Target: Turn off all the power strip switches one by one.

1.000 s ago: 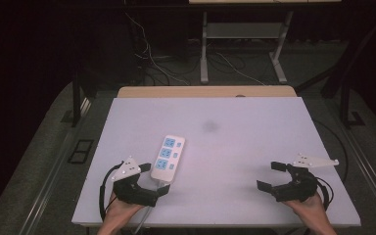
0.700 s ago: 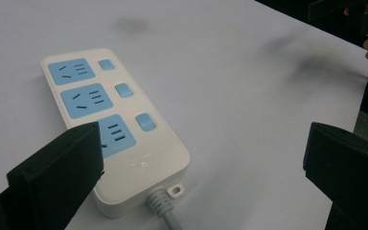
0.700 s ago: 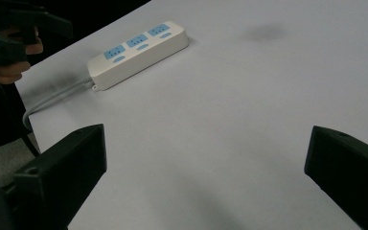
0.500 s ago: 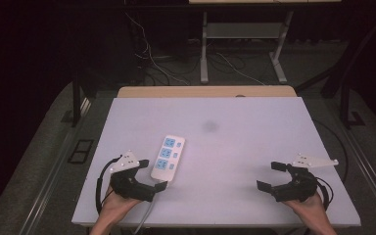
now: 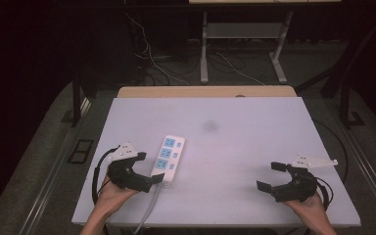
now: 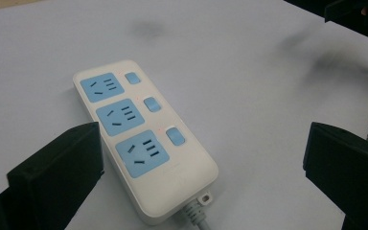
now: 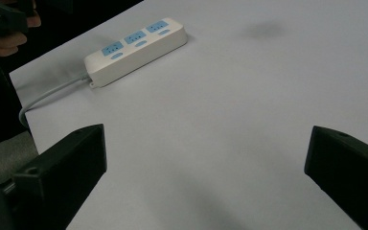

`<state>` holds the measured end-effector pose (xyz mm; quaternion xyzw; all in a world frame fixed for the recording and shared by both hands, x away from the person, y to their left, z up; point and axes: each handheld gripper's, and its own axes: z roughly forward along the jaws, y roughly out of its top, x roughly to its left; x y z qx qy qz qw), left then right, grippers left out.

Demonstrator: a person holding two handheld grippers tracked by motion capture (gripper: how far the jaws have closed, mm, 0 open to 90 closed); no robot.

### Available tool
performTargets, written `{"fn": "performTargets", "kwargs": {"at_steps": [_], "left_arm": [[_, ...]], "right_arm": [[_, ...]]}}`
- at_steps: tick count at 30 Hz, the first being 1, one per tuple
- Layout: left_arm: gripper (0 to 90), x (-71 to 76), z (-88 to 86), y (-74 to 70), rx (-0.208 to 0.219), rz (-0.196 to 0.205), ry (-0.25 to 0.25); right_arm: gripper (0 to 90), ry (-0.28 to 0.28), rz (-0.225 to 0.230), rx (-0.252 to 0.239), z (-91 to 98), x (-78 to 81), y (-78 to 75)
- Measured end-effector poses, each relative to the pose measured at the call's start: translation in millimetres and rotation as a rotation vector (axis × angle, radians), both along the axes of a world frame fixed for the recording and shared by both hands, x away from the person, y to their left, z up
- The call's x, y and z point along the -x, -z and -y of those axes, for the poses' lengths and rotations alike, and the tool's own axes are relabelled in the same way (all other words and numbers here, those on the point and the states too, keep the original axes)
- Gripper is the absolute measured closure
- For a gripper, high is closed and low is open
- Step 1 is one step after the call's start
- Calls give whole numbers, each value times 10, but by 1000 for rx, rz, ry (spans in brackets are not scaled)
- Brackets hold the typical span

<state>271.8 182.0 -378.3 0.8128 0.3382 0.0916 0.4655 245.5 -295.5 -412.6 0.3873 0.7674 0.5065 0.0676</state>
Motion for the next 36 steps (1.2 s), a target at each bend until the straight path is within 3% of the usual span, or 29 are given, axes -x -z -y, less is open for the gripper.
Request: {"fn": "performTargets", "kwargs": {"at_steps": [14, 21, 36], "left_arm": [[0, -143, 80, -93, -37, -17, 43], [0, -212, 147, -135, -80, -23, 61], [2, -344, 239, -95, -134, -64, 84]], "right_arm": [[4, -5, -1, -18, 7, -1, 5], [4, -5, -2, -19, 1, -2, 9], [5, -9, -2, -10, -17, -5, 20]]}}
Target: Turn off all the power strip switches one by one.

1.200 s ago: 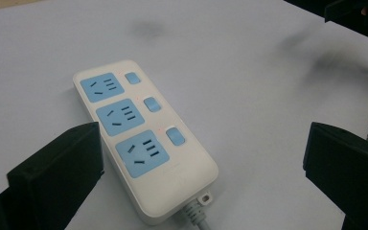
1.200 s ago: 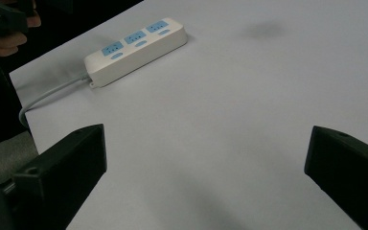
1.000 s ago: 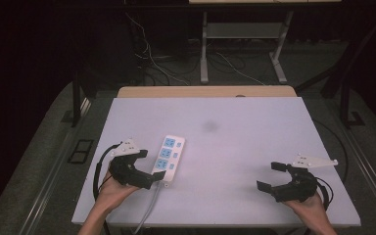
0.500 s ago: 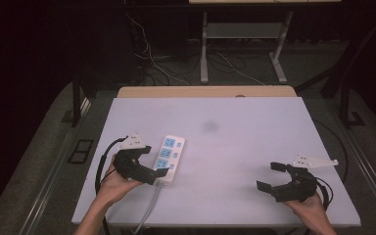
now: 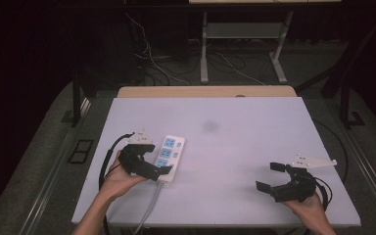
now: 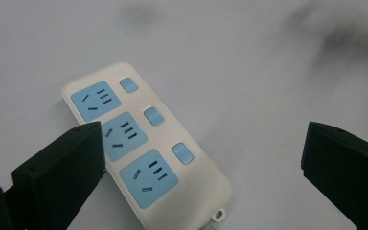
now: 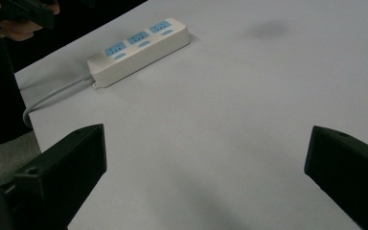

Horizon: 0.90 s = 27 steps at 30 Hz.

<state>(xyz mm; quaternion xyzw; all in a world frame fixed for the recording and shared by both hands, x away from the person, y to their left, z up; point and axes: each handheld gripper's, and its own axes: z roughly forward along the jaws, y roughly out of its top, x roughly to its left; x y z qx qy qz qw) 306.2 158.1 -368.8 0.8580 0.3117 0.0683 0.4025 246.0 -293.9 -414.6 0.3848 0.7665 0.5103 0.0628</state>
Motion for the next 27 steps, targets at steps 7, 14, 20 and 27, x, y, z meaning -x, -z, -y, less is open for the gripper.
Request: {"fn": "performTargets", "kwargs": {"at_steps": [7, 14, 20, 27], "left_arm": [[19, -69, 50, 40, -29, -16, 7], [81, -120, 122, 32, -72, -22, 37], [166, -186, 136, 38, -84, -38, 39], [299, -245, 160, 51, -101, -51, 53]], "right_arm": [[5, 2, 1, 0, 4, -1, -1], [5, 2, 1, 2, 3, -2, 0], [4, 1, 2, 4, 5, -1, 0], [4, 8, 3, 0, 18, -9, 7]]}}
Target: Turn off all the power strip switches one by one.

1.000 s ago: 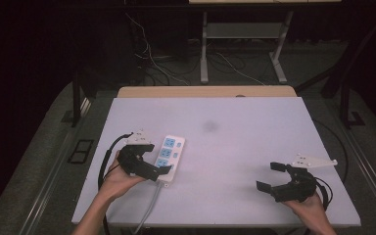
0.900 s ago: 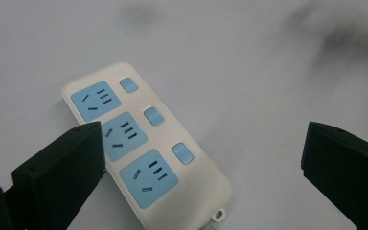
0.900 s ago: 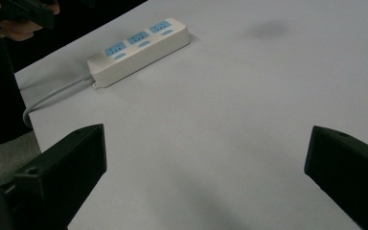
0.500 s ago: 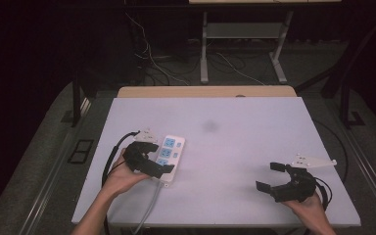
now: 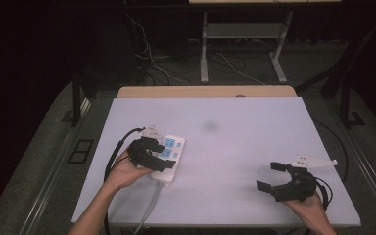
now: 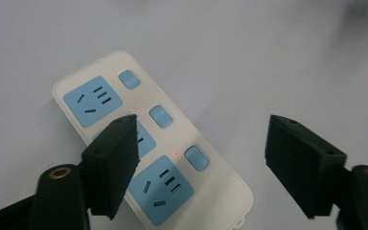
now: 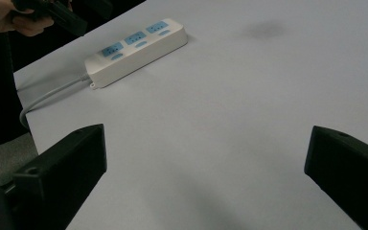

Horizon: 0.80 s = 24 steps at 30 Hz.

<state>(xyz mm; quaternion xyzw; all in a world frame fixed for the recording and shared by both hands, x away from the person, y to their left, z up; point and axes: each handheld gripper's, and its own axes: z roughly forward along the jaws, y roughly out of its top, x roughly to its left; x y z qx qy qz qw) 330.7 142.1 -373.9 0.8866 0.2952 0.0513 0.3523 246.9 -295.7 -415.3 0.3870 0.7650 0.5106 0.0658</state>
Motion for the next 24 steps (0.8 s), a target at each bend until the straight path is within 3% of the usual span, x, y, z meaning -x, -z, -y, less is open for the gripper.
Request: {"fn": "performTargets", "kwargs": {"at_steps": [6, 8, 9, 13, 14, 16, 19, 24], "left_arm": [[423, -51, -5, 45, -8, -13, 6], [493, -66, -3, 60, -13, -18, 10], [571, -73, -2, 67, -13, -21, 14], [678, -97, 2, 92, -8, -33, 31], [763, -103, 6, 104, -10, -42, 40], [839, -114, 15, 125, -16, -56, 54], [891, -127, 36, 156, -29, -68, 72], [895, -136, 71, 206, -58, -84, 89]], "right_arm": [[4, -3, 2, 1, -4, 0, 2], [5, -2, -1, -1, -2, -1, 1], [4, -1, 1, -1, 1, -1, 1], [4, -1, 0, -1, -1, 0, 1], [4, -2, 1, 0, -4, 0, 1], [4, -2, 2, 0, -5, -1, 2], [4, 0, 2, 0, -3, 0, 1], [4, -1, 3, 1, -5, 0, 1]]}}
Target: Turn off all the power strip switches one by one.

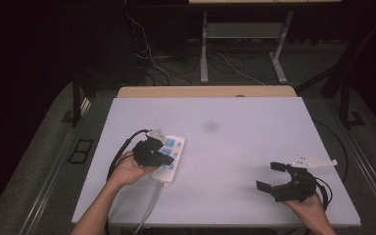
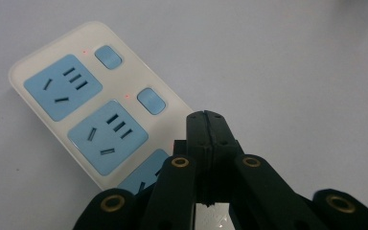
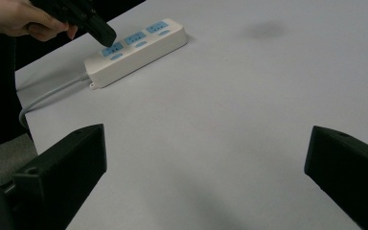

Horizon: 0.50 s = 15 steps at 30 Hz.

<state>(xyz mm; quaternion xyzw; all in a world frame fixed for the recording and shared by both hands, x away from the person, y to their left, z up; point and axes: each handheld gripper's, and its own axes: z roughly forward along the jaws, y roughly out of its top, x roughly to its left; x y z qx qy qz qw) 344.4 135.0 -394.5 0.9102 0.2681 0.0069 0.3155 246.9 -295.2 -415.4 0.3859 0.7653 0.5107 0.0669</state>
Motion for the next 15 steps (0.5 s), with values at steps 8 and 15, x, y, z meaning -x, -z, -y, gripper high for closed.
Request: {"fn": "performTargets", "kwargs": {"at_steps": [8, 15], "left_arm": [[895, -29, 27, 89, -19, -18, 8], [895, -49, 0, 126, 11, -37, 1]], "right_arm": [[4, -3, 3, 5, -3, -2, 1], [4, 0, 3, 2, 6, -2, -4]]}}
